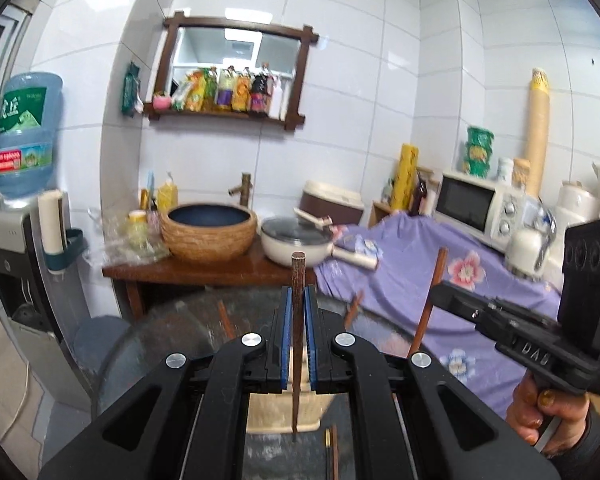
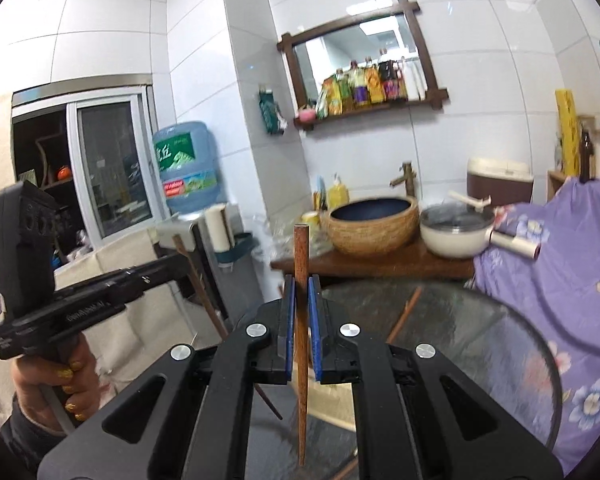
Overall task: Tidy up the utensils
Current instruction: 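Lower both chopsticks into the holder and open both tools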
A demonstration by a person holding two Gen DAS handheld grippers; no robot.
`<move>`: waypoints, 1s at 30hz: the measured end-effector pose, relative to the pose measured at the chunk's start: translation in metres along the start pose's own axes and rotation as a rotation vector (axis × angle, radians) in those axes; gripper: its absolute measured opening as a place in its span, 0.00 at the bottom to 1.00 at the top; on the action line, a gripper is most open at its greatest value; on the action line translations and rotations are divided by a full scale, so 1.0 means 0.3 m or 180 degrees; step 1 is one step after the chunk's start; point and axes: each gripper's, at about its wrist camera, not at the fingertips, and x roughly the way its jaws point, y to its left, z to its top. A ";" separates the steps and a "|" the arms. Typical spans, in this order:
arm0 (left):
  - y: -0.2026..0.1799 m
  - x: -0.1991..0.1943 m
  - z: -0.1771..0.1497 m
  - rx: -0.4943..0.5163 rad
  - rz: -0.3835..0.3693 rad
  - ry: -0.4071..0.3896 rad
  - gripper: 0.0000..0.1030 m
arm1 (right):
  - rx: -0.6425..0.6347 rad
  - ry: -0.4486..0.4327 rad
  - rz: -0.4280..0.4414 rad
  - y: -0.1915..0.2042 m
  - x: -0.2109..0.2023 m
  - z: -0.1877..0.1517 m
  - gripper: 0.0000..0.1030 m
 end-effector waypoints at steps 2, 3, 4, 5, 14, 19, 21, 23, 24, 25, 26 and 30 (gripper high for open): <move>0.007 0.000 0.066 -0.0011 0.0052 -0.0092 0.06 | -0.0021 -0.0057 -0.0048 0.009 0.016 0.051 0.07; 0.010 0.005 0.102 -0.0011 0.0112 -0.0147 0.06 | -0.0029 -0.0092 -0.0080 0.010 0.023 0.074 0.07; 0.016 0.008 0.121 -0.0024 0.0150 -0.0182 0.06 | -0.0054 -0.0152 -0.0139 0.015 0.038 0.106 0.07; 0.019 0.014 0.142 -0.0034 0.0186 -0.0214 0.06 | -0.0077 -0.0204 -0.0193 0.021 0.047 0.126 0.07; 0.048 0.158 0.152 -0.0114 0.0450 -0.0270 0.06 | -0.0088 -0.0313 -0.0517 -0.007 0.214 0.131 0.07; 0.081 0.251 0.063 -0.0176 0.0518 -0.0099 0.06 | -0.0033 -0.0210 -0.0605 -0.051 0.288 0.061 0.07; 0.093 0.275 0.030 -0.0204 0.0516 -0.0036 0.06 | -0.0029 -0.0170 -0.0627 -0.062 0.306 0.035 0.07; 0.104 0.296 0.002 -0.0222 0.0513 0.0017 0.06 | -0.0007 -0.0117 -0.0630 -0.074 0.326 0.007 0.07; 0.108 0.306 -0.014 -0.0228 0.0505 0.0054 0.06 | 0.0007 -0.0088 -0.0628 -0.081 0.337 -0.008 0.07; 0.114 0.317 -0.024 -0.0226 0.0503 0.0080 0.06 | 0.0009 -0.0074 -0.0635 -0.082 0.344 -0.020 0.07; 0.116 0.329 -0.039 -0.0219 0.0505 0.0116 0.06 | 0.0011 -0.0058 -0.0642 -0.085 0.350 -0.034 0.07; 0.125 0.373 -0.102 -0.0225 0.0473 0.0282 0.06 | 0.0035 0.0044 -0.0666 -0.100 0.385 -0.092 0.07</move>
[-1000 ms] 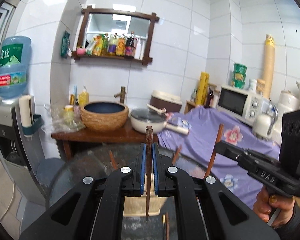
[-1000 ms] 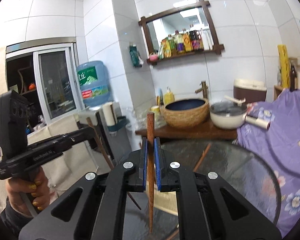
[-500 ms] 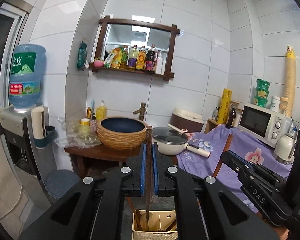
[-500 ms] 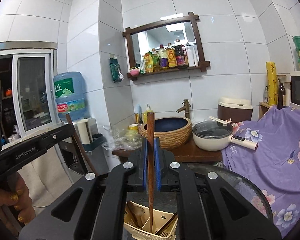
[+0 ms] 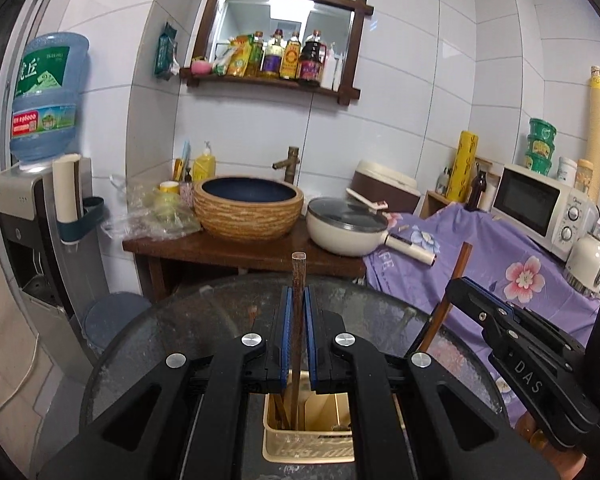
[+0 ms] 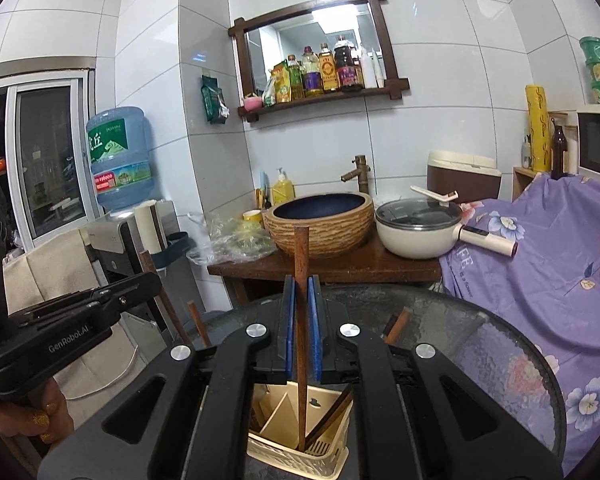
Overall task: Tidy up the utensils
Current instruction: 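Lower both chopsticks into the holder and open both tools, then move left tool back to the yellow-tipped black chopstick while right tool withdraws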
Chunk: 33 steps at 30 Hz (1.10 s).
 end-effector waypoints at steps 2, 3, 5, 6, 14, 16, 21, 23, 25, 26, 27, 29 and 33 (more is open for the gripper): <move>0.005 0.021 -0.028 -0.0006 -0.0022 0.0076 0.06 | -0.0010 -0.0001 -0.0030 -0.001 0.006 -0.022 0.07; 0.008 0.029 -0.041 -0.0011 -0.0029 0.0104 0.06 | -0.0022 0.0000 -0.0038 -0.002 0.008 -0.031 0.05; 0.011 0.047 -0.069 -0.0028 -0.0034 0.0167 0.06 | -0.0016 0.0040 -0.0026 -0.004 0.016 -0.041 0.02; 0.014 0.058 -0.084 -0.0035 -0.0034 0.0201 0.06 | -0.0016 0.0051 -0.0037 -0.006 0.020 -0.049 0.02; 0.016 0.078 -0.136 0.0057 -0.0018 0.0225 0.06 | -0.0085 0.0132 -0.0042 0.000 0.033 -0.106 0.02; 0.016 0.076 -0.141 0.0069 -0.0031 0.0238 0.06 | -0.0051 0.0141 -0.0031 -0.005 0.028 -0.124 0.02; 0.031 0.077 -0.166 0.0019 -0.0140 0.0323 0.18 | 0.0048 0.0155 0.0001 -0.030 0.002 -0.162 0.02; 0.040 0.063 -0.178 -0.0011 -0.0156 0.0299 0.44 | 0.0070 0.0173 0.0008 -0.039 -0.017 -0.182 0.03; 0.053 0.030 -0.199 -0.0057 -0.0186 0.0241 0.48 | 0.0096 0.0182 0.0030 -0.047 -0.042 -0.206 0.06; 0.056 0.021 -0.206 -0.0065 -0.0206 0.0231 0.49 | 0.0105 0.0196 0.0033 -0.049 -0.053 -0.220 0.11; 0.059 0.006 -0.218 -0.0077 -0.0230 0.0217 0.52 | 0.0121 0.0227 0.0051 -0.055 -0.069 -0.244 0.33; 0.066 -0.028 -0.256 -0.0114 -0.0254 0.0187 0.61 | 0.0174 0.0240 0.0067 -0.065 -0.092 -0.285 0.58; 0.075 -0.063 -0.355 -0.0094 -0.0208 0.0251 0.64 | 0.0101 0.0427 -0.0039 -0.067 -0.125 -0.400 0.58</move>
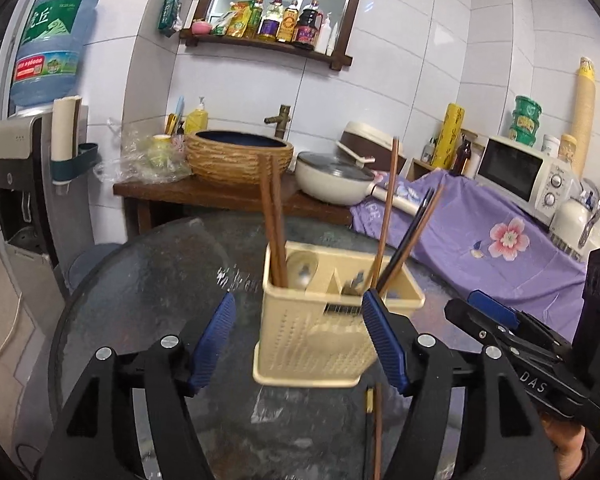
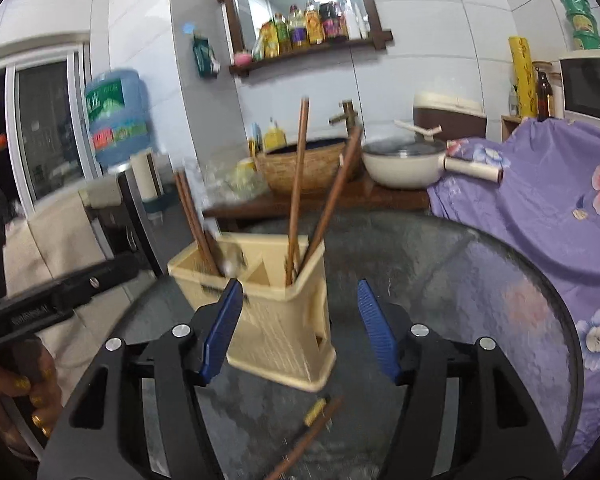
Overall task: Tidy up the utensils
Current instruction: 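Move left tool back to the yellow-tipped black chopstick while right tool withdraws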
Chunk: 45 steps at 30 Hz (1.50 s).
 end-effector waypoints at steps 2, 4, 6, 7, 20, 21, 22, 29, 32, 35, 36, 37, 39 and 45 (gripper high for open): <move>0.016 0.005 -0.065 0.0001 0.0048 0.0127 0.66 | 0.0003 0.0163 -0.0005 -0.008 0.001 -0.073 0.59; 0.036 0.016 -0.123 -0.0033 0.0090 0.0260 0.66 | -0.0018 0.0367 -0.0020 -0.013 0.007 -0.155 0.59; 0.061 0.021 -0.172 -0.0078 0.0138 0.0369 0.66 | -0.0073 0.0504 -0.0037 -0.010 0.015 -0.214 0.59; 0.070 0.023 -0.192 -0.0092 0.0160 0.0412 0.66 | -0.0123 0.0595 -0.0054 -0.004 0.023 -0.252 0.59; 0.084 0.004 -0.303 -0.0163 0.0158 0.0576 0.72 | -0.0901 0.1120 -0.0308 0.124 0.055 -0.446 0.65; 0.078 0.004 -0.303 -0.0149 0.0158 0.0576 0.72 | -0.0958 0.1175 -0.0341 0.125 0.059 -0.459 0.65; 0.073 0.005 -0.304 -0.0137 0.0159 0.0577 0.72 | -0.0984 0.1206 -0.0357 0.124 0.061 -0.467 0.65; 0.038 0.021 -0.325 -0.0077 0.0123 0.0646 0.73 | -0.1047 0.1297 -0.0429 0.072 0.033 -0.483 0.67; 0.019 0.025 -0.331 -0.0035 0.0099 0.0668 0.73 | -0.0922 0.1278 -0.0517 0.004 -0.004 -0.477 0.67; -0.009 0.037 -0.337 0.0049 0.0061 0.0716 0.73 | -0.0607 0.1273 -0.0477 -0.071 -0.034 -0.460 0.67; -0.019 0.042 -0.340 0.0074 0.0048 0.0735 0.73 | -0.0492 0.1290 -0.0470 -0.096 -0.040 -0.454 0.67; -0.032 0.049 -0.345 0.0103 0.0032 0.0755 0.73 | -0.0433 0.1295 -0.0464 -0.106 -0.042 -0.452 0.67; -0.056 0.058 -0.352 0.0151 0.0006 0.0789 0.73 | -0.0325 0.1294 -0.0424 -0.119 -0.046 -0.447 0.67; -0.134 0.085 -0.385 0.0393 -0.0124 0.0947 0.71 | -0.0276 0.1269 -0.0398 -0.113 -0.045 -0.441 0.67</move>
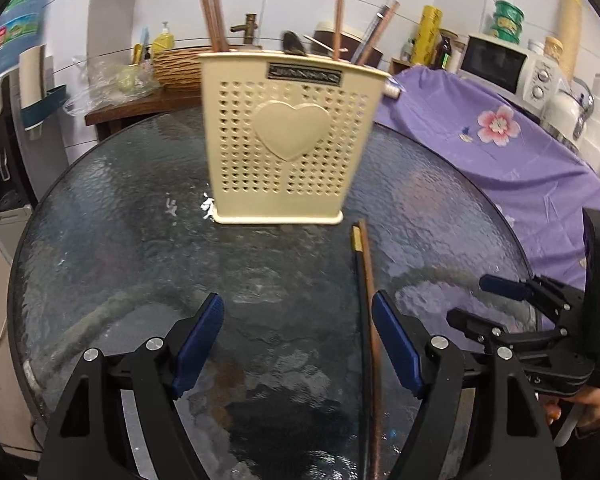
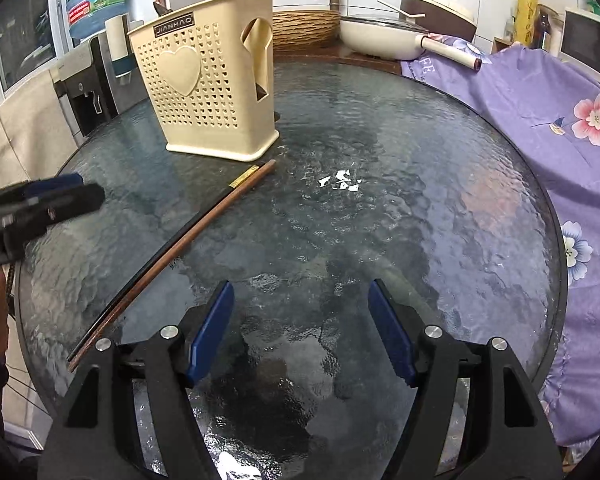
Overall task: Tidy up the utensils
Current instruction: 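Lower left tool around the black chopstick and a wooden chopstick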
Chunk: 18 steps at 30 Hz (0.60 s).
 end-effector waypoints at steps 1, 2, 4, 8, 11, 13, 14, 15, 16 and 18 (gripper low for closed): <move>-0.011 0.005 -0.002 0.0041 -0.0018 0.0020 0.69 | 0.0031 0.0005 0.0011 -0.006 0.004 0.003 0.67; -0.026 0.012 -0.006 0.0104 -0.0039 0.0052 0.64 | 0.0078 0.0014 0.0020 -0.015 0.007 0.002 0.67; -0.057 0.034 -0.011 0.0241 -0.0054 0.0137 0.56 | 0.0166 0.0023 0.0045 -0.032 0.006 -0.001 0.67; -0.079 0.085 -0.023 0.0323 -0.0154 0.0335 0.48 | 0.0223 0.0016 0.0103 -0.047 -0.002 -0.006 0.71; -0.089 0.111 -0.037 0.0367 -0.0168 0.0427 0.44 | 0.0260 0.0009 0.0105 -0.058 -0.006 -0.012 0.71; -0.097 0.122 -0.047 0.0416 -0.0168 0.0464 0.41 | 0.0282 0.0016 0.0109 -0.066 -0.006 -0.014 0.71; -0.101 0.128 -0.052 0.0444 -0.0137 0.0480 0.39 | 0.0293 0.0020 0.0108 -0.067 -0.006 -0.015 0.71; -0.100 0.128 -0.054 0.0435 -0.0147 0.0470 0.39 | 0.0308 0.0025 0.0115 -0.069 -0.006 -0.015 0.71; -0.098 0.128 -0.055 0.0415 -0.0159 0.0476 0.38 | 0.0314 0.0025 0.0125 -0.068 -0.008 -0.015 0.71; -0.100 0.127 -0.057 0.0441 -0.0153 0.0475 0.38 | 0.0295 0.0027 0.0145 -0.062 -0.010 -0.012 0.72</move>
